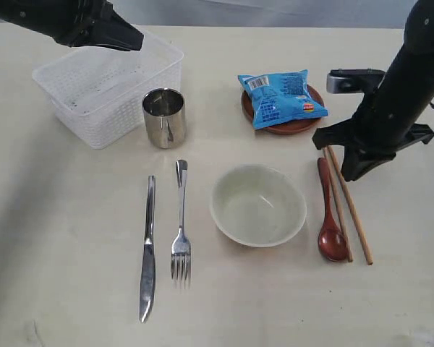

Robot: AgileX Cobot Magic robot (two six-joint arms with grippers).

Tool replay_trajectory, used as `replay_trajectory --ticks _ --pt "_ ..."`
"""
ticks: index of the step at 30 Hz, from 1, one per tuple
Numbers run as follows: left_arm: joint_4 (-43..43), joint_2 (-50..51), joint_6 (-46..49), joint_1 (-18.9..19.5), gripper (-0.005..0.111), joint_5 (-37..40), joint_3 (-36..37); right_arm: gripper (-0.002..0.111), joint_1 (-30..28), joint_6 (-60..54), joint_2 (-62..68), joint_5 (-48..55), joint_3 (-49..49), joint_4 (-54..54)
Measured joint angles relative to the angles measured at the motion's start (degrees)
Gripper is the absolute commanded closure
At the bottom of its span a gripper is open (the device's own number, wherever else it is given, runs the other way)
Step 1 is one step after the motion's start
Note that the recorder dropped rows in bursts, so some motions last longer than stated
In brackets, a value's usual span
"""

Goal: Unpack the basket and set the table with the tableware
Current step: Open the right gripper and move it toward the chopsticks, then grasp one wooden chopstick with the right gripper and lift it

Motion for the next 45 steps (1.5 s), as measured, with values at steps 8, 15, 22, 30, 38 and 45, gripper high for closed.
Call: replay_trajectory --ticks 8,15,22,30,38,45 --pt "0.0 0.0 0.0 0.0 0.081 0.0 0.0 0.069 0.0 0.6 -0.1 -4.5 2.7 -0.3" --pt "0.0 0.0 0.0 0.0 0.081 0.0 0.0 0.069 0.0 0.6 -0.1 -6.4 2.8 -1.0" --pt "0.0 0.0 0.0 0.0 0.081 0.0 0.0 0.069 0.0 2.2 -0.1 -6.4 3.0 -2.6" --pt "-0.5 0.0 0.0 0.0 0.081 0.1 0.0 0.069 0.0 3.2 1.9 -7.9 3.0 -3.6" --pt "-0.5 0.0 0.0 0.0 0.081 0.1 0.0 0.069 0.0 3.4 2.5 -8.7 3.0 -3.8" --pt "-0.5 0.0 0.0 0.0 0.081 0.1 0.0 0.078 0.0 4.6 3.6 -8.7 2.9 -3.9"
